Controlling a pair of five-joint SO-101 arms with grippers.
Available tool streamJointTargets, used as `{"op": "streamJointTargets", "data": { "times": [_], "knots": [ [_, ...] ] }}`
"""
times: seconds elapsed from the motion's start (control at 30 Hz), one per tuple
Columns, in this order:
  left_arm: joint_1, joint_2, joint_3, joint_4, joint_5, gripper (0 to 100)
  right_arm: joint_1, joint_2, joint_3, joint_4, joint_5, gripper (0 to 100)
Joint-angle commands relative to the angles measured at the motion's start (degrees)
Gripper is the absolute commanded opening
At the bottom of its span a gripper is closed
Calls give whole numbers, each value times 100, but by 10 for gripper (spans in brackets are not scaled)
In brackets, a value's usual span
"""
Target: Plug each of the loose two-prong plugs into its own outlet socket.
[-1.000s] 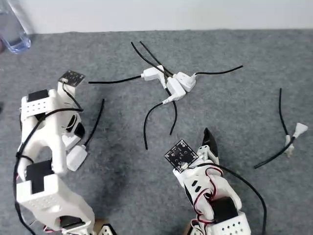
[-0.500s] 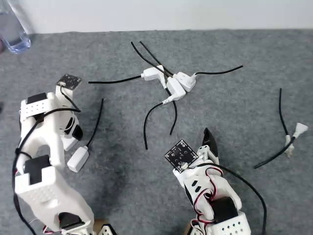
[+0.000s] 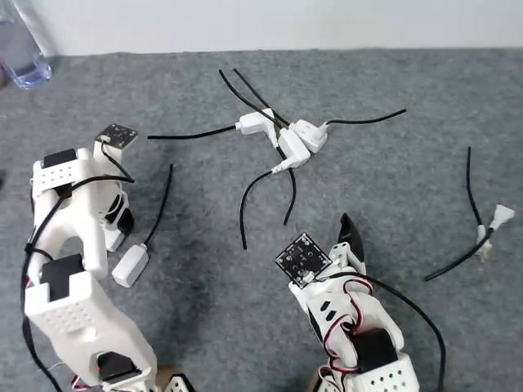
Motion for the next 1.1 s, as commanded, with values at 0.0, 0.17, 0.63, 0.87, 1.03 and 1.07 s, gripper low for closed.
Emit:
{"op": "streamJointTargets", "data": {
  "times": [0.0, 0.17, 0.63, 0.87, 1.03, 1.07],
  "knots": [
    [-9, -88, -215, 237, -255, 13, 40, -40, 97, -101, 53, 368],
    [176, -466, -1156, 1029, -299, 13, 75, -40, 97, -110, 53, 368],
    [1820, -1037, -2123, 2435, -774, 13, 892, -40, 97, -576, 18, 368],
    [3270, -1002, -1719, 2426, -782, 13, 1833, -40, 97, -1033, -26, 368],
    [4097, -993, -1112, 2374, -791, 13, 2712, -40, 97, -1473, -686, 368],
    [4220, -993, -998, 2259, -791, 13, 2844, -40, 97, -1534, -782, 368]
  ]
}}
